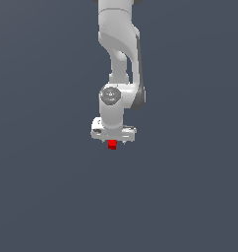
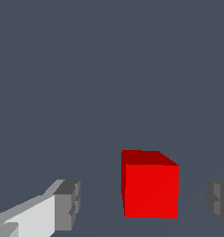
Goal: Pick up the red cube and move it to a goal position.
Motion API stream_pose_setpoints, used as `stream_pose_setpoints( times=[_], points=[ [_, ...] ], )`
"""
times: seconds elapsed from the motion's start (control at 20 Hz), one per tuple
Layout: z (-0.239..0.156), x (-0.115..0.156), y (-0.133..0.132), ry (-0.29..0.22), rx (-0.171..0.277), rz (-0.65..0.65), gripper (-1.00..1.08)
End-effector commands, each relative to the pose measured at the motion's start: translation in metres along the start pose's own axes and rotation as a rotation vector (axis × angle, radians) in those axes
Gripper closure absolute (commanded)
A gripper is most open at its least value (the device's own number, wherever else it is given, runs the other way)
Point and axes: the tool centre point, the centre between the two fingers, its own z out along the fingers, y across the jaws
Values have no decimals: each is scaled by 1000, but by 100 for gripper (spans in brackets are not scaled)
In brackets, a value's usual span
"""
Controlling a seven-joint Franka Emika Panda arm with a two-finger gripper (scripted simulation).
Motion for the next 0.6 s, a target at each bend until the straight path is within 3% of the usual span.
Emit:
stream_pose_setpoints(
  times=[0.0,0.45,0.5,0.55],
  points=[
    [15,-4,4,3,-1,9,-92],
    [38,-9,9,5,-3,23,-92],
    [38,-9,9,5,-3,23,108],
    [38,-9,9,5,-3,23,108]
  ],
)
